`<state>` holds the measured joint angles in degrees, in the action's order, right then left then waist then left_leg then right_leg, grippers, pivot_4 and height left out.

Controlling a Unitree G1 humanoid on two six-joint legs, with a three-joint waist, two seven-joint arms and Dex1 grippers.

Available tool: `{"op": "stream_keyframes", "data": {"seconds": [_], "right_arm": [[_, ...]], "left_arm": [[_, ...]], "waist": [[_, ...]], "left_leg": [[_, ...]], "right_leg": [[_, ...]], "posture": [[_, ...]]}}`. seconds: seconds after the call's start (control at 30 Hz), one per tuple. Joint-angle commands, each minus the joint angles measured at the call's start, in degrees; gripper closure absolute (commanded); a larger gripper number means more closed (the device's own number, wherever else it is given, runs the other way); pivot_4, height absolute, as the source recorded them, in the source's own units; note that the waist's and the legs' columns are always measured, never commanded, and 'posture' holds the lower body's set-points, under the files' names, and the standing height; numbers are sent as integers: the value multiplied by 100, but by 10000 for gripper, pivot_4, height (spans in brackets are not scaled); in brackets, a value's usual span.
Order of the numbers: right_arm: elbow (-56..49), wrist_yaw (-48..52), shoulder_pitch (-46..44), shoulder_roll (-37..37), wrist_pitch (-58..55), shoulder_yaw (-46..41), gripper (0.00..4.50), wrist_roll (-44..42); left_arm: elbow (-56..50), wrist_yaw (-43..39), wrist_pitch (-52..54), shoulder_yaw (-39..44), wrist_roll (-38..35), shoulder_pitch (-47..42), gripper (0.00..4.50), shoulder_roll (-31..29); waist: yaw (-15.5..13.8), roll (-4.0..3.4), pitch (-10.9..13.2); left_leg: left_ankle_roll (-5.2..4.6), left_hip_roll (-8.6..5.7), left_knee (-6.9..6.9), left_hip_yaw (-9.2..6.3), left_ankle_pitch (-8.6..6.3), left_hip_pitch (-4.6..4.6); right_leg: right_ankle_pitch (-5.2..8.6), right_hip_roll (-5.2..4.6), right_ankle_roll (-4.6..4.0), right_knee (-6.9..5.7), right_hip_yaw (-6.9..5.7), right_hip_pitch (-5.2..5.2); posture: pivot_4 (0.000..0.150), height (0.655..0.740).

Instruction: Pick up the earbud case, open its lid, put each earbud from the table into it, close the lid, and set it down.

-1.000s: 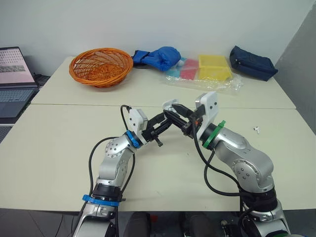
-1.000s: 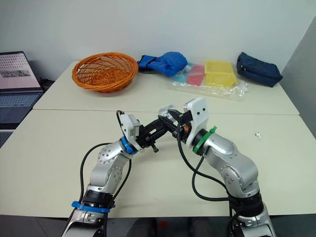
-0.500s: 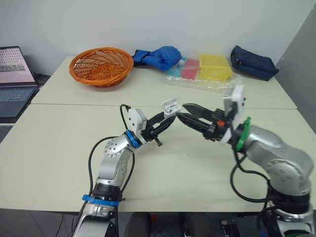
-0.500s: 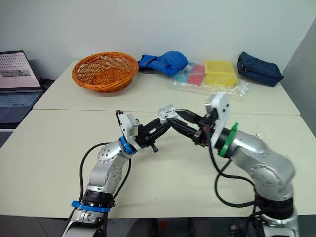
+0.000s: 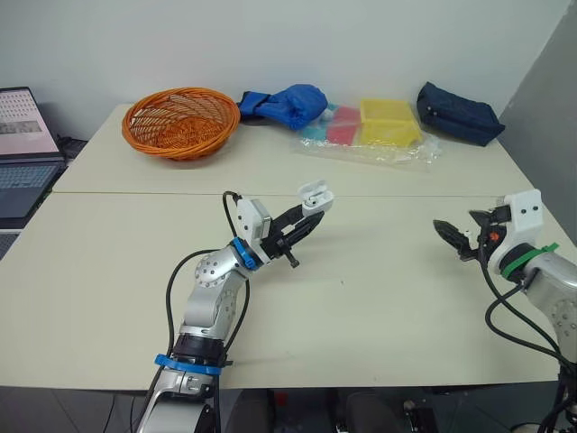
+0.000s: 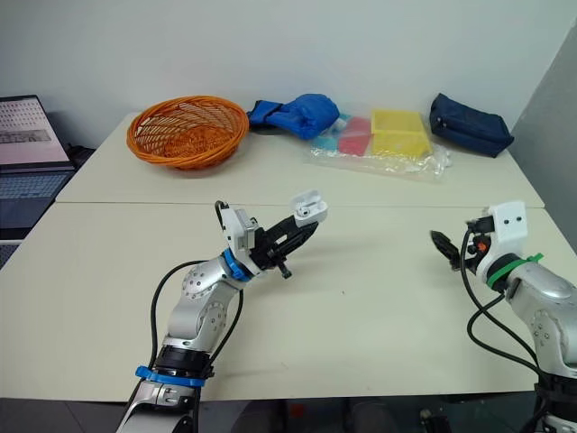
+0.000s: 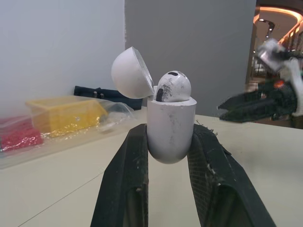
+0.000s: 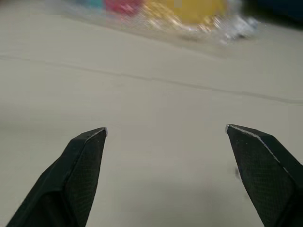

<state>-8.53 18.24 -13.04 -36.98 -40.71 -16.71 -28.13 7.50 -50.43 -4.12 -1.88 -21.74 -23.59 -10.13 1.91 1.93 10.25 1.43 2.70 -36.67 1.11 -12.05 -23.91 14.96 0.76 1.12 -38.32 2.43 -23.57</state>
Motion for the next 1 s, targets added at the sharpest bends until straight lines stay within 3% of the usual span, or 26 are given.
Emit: {"op": "stream_keyframes", "data": {"seconds": [0.03, 0.43, 0.63, 0.77, 1.0], "right_arm": [[898, -337, -507, 64, 182, -99, 1824, 387], [3079, 161, -1453, 38, 794, 86, 1824, 989], [3614, 220, -1654, 13, 779, 167, 1824, 1192], [3639, 324, -1533, 4, 704, 364, 10091, 1373], [3752, 503, -1436, -27, 970, 488, 36219, 1519]], "left_arm": [[-45, -37, -140, 9, -25, -174, 37226, -5], [-172, 9, -129, -18, 2, -62, 37226, -9], [-338, 80, -18, -44, 0, -58, 37226, -33], [-373, 80, 17, -56, -2, -43, 37226, -69], [-383, 49, 51, -72, -37, -46, 37226, -95]], "waist": [[-3, -3, 2], [-12, -5, 2], [-20, -6, 1], [-19, -6, 0], [-38, -6, -1]], "left_leg": [[0, -1, 0, 6, 0, -1], [-2, -1, 34, 37, -1, 3], [-1, -1, 34, 40, -1, 3], [-2, -1, 34, 40, -1, 6], [-1, -4, 25, 38, 0, 12]], "right_leg": [[-2, 0, 2, 0, 0, -2], [-7, -2, 12, 34, 12, -6], [-7, -2, 12, 35, 14, -6], [-9, -3, 14, 33, 15, -4], [-17, -6, 27, 34, 13, 8]], "posture": [[1500, 7400], [1500, 7400], [1500, 7400], [1500, 7400], [1500, 7400]]}}
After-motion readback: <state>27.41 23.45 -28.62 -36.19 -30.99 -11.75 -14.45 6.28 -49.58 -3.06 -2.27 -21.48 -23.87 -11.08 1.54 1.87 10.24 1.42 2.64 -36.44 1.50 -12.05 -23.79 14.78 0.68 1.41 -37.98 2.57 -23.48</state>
